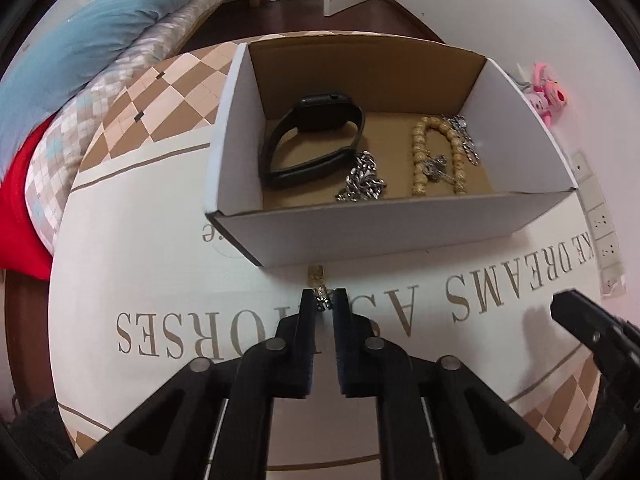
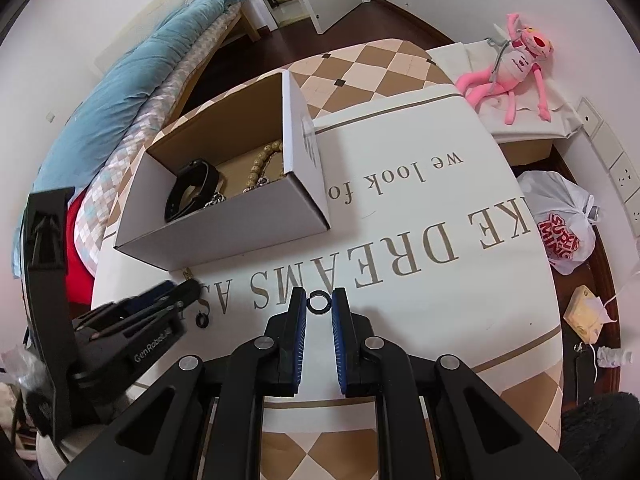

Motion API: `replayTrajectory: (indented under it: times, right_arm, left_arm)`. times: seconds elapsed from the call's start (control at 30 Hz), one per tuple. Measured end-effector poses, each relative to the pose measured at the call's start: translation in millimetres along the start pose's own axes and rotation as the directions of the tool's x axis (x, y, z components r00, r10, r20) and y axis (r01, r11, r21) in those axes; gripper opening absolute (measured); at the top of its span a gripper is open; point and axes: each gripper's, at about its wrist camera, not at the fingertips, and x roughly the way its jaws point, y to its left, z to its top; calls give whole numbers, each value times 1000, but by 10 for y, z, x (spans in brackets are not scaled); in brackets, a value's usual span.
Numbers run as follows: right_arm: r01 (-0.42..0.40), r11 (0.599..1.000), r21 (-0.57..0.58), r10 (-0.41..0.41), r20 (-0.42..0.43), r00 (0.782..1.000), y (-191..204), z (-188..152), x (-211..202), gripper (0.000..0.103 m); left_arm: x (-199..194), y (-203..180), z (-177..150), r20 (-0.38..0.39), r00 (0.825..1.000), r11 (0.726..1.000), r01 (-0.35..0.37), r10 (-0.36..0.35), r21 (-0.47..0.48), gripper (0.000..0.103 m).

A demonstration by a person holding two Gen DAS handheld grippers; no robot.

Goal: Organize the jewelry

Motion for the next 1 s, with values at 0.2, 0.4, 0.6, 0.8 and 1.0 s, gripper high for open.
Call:
replayTrajectory:
  times: [0.2,0.4,0.6,0.8,1.0]
  right_arm:
    - [-32,999,16,32,26,999,14,51,-116,14]
    - [-93,995,21,92,70,993,85,137,-376,13]
    - [-146,989,0,145,119,982,224,294,-624,13]
    - [-122,992,-20,123,114,986,272,272,-517,13]
    - [-72,997,3,71,62,996,100,80,-273,13]
  left_arm:
    - [-262,262,-60,12,998,996,62,-61,-67,2]
    - [-751,557,-164,56,992,987,119,-113,-106,2]
    - [-1025,619,11,109,983,982,157,-146,-104,2]
    - [-552,529,-36,22,990,981,143,-142,-134,7]
    - [-301,326,-103,20,998,996,56,-54,-76,53]
